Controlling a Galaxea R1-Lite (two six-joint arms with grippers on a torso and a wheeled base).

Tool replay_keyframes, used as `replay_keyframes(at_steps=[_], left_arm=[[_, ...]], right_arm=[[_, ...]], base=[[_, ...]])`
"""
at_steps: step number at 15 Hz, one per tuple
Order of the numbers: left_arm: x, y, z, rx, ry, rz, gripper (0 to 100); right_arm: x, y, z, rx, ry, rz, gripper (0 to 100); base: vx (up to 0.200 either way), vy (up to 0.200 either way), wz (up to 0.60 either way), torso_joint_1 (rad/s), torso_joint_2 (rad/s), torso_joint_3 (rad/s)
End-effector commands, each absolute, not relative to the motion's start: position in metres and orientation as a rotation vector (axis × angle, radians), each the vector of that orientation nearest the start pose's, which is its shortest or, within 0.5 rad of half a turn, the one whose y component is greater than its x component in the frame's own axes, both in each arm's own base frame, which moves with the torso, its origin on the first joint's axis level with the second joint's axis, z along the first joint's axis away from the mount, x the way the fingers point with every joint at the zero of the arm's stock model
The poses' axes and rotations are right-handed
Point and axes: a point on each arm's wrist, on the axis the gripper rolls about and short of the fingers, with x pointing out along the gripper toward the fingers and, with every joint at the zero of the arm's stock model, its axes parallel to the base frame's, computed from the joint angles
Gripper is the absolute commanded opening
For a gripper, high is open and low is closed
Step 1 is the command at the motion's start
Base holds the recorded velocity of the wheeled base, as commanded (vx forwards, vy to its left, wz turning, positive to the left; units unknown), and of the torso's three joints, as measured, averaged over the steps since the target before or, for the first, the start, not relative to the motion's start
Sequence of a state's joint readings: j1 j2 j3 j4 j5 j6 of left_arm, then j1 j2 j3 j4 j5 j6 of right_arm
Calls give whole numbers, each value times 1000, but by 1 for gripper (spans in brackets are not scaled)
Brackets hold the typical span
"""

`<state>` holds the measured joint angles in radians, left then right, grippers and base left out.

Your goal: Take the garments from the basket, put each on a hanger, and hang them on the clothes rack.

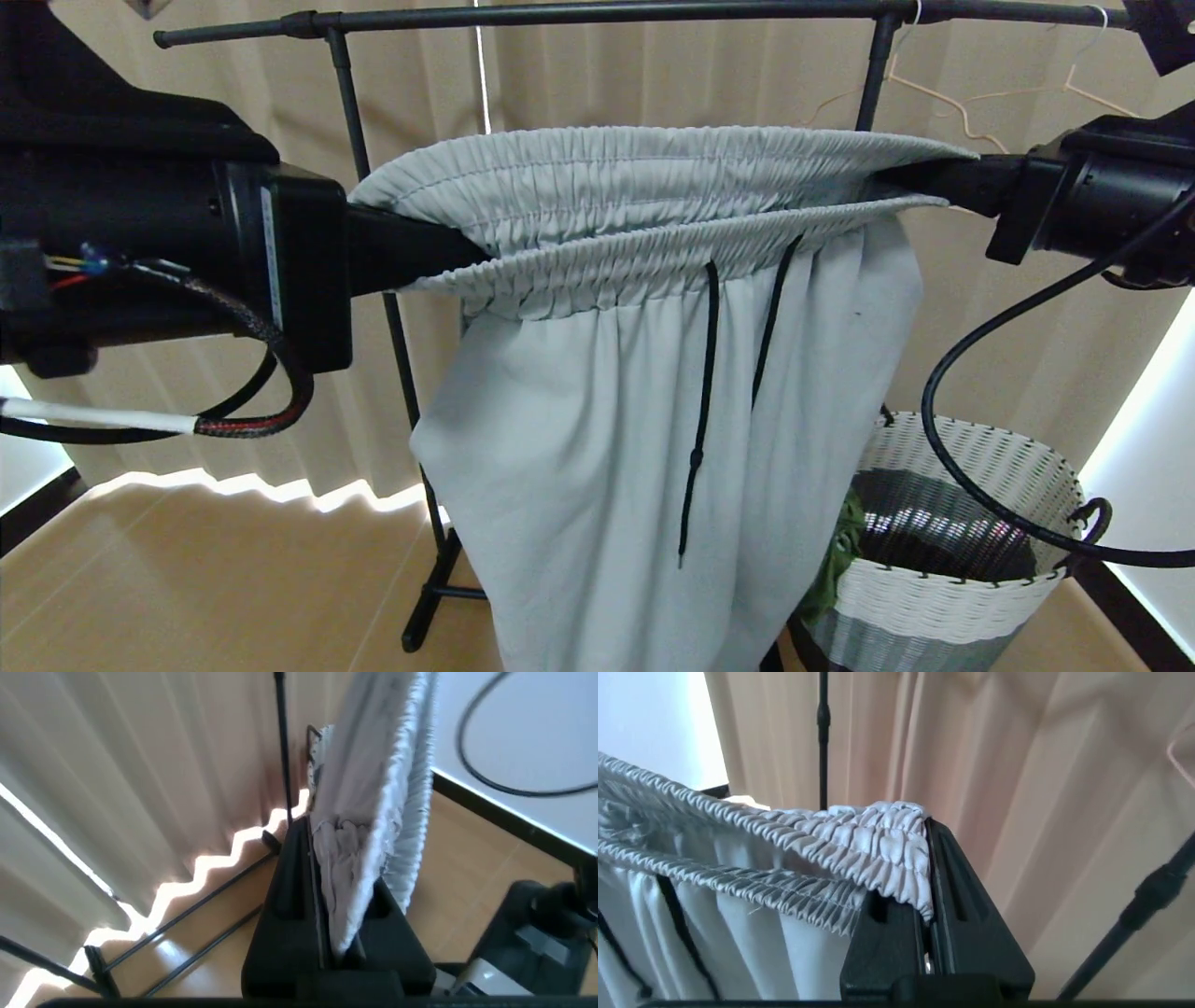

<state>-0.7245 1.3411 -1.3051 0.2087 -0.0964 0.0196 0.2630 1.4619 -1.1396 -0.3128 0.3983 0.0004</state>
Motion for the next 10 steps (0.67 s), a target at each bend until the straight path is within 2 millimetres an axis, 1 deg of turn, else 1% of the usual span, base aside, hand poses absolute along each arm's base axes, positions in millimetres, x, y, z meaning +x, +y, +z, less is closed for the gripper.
replay_keyframes(at_steps=[1, 3, 5, 6, 7, 8, 9, 10], left_arm=[[151, -139, 335, 100, 231, -828, 0], [154, -140, 335, 100, 229, -822, 0], [164, -141, 336, 88, 191, -788, 0], [184, -138, 333, 141, 161, -684, 0], [197, -140, 330, 216, 128, -612, 0], [203, -142, 329, 235, 113, -586, 0], [217, -151, 327, 224, 59, -539, 0], [224, -156, 325, 218, 42, -527, 0]], right_arm=[[248, 79, 309, -16, 20, 671, 0], [246, 77, 307, -53, 17, 660, 0], [242, 74, 309, -85, 5, 613, 0], [235, 71, 313, -87, -5, 591, 0], [228, 67, 317, -87, -11, 585, 0], [223, 64, 320, -88, -15, 575, 0], [207, 57, 326, -87, -8, 565, 0], [199, 55, 328, -87, -2, 567, 0]], base=[[0, 0, 0, 0, 0, 0], [0, 0, 0, 0, 0, 0], [0, 0, 0, 0, 0, 0], [0, 0, 0, 0, 0, 0], [0, 0, 0, 0, 0, 0], [0, 0, 0, 0, 0, 0], [0, 0, 0, 0, 0, 0], [0, 0, 0, 0, 0, 0]])
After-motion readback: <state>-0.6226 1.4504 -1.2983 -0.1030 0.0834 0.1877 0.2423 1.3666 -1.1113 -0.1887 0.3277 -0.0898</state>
